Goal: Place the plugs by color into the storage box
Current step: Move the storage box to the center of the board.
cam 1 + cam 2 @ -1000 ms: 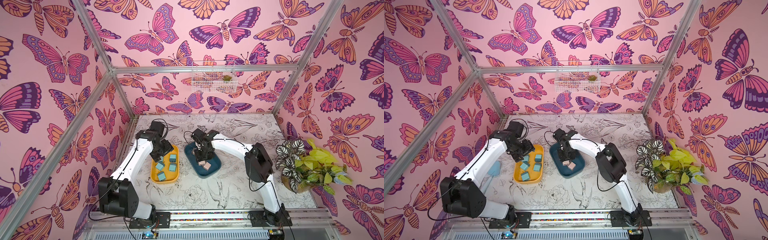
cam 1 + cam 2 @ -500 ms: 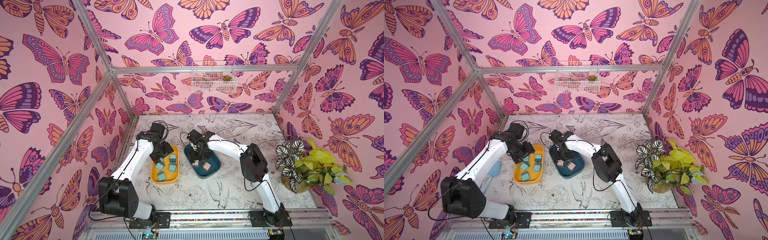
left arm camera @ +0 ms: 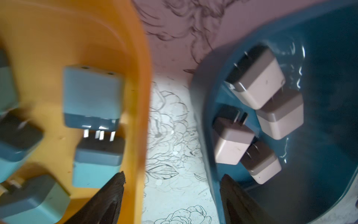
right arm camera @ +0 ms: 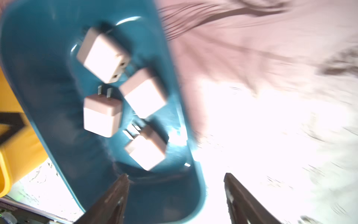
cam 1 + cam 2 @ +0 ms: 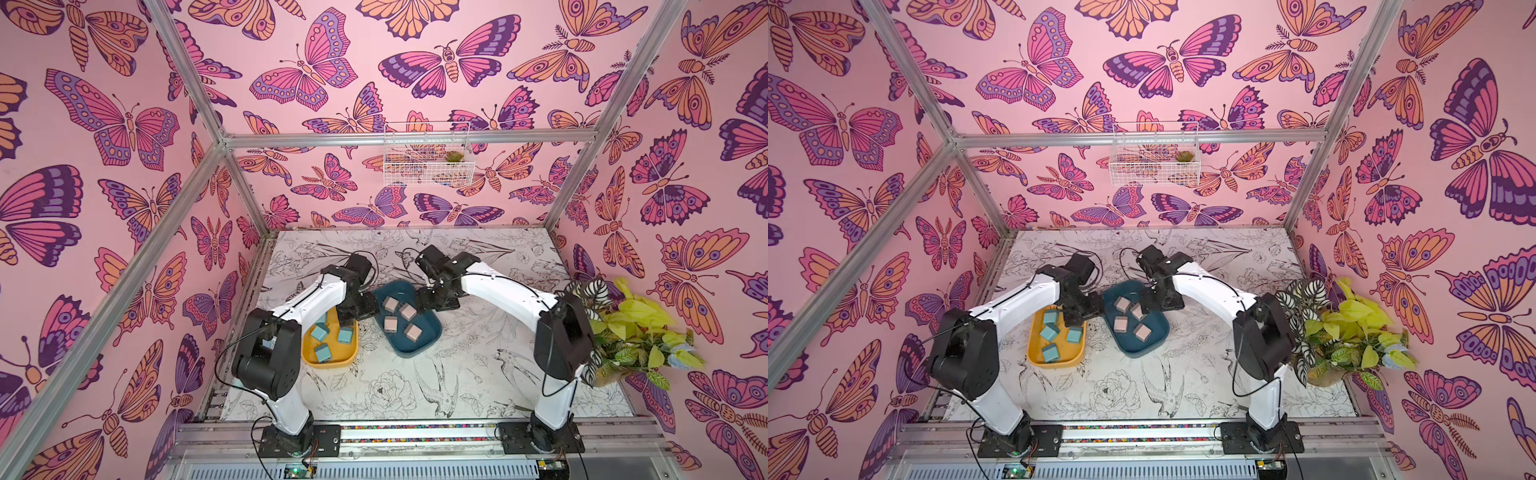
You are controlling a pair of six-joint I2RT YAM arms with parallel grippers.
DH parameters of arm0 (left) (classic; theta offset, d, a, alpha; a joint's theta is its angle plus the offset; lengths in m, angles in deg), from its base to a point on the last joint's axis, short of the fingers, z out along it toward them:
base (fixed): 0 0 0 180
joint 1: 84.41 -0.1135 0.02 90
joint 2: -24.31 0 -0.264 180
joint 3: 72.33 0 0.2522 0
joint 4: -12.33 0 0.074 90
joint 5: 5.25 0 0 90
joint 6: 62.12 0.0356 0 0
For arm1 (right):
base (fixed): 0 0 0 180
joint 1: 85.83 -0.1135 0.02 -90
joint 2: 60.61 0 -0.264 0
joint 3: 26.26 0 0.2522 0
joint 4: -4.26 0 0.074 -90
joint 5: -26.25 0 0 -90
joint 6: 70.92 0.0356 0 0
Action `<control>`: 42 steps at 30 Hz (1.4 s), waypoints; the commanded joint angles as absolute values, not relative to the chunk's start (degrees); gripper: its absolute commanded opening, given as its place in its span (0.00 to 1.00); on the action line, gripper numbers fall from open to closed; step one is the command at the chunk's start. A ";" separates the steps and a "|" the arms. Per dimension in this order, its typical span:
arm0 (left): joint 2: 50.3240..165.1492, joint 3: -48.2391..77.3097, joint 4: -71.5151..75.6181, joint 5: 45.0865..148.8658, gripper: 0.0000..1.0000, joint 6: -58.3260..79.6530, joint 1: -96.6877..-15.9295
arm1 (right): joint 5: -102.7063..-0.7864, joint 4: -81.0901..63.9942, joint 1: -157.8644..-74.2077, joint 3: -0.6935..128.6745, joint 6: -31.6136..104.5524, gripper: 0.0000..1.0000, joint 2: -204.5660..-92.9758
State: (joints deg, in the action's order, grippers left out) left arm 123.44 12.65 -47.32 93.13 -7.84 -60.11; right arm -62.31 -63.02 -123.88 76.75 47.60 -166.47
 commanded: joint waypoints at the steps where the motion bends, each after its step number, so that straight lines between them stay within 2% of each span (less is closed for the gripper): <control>1: 123.79 10.88 -40.27 96.57 0.81 -4.64 -59.01 | -63.99 -63.64 -123.28 73.77 48.62 0.79 -163.88; 9: 125.22 8.84 -32.40 101.68 0.80 -7.61 -57.94 | -64.23 -63.64 -123.08 70.91 48.75 0.79 -162.03; 18: 131.41 17.03 -32.39 103.80 0.79 -6.65 -54.30 | -65.42 -63.52 -121.49 69.74 49.24 0.80 -160.66; 28: 136.16 27.47 -35.92 104.15 0.80 -4.93 -50.39 | -65.78 -61.15 -114.42 62.17 50.81 0.80 -153.43; 36: 125.50 26.57 -41.00 100.64 0.86 -2.03 -53.11 | -68.28 -58.74 -109.01 57.04 50.78 0.87 -147.35; 42: 110.04 19.85 -42.96 94.01 0.98 -1.24 -60.21 | -76.01 -56.18 -106.63 54.31 50.06 1.00 -145.95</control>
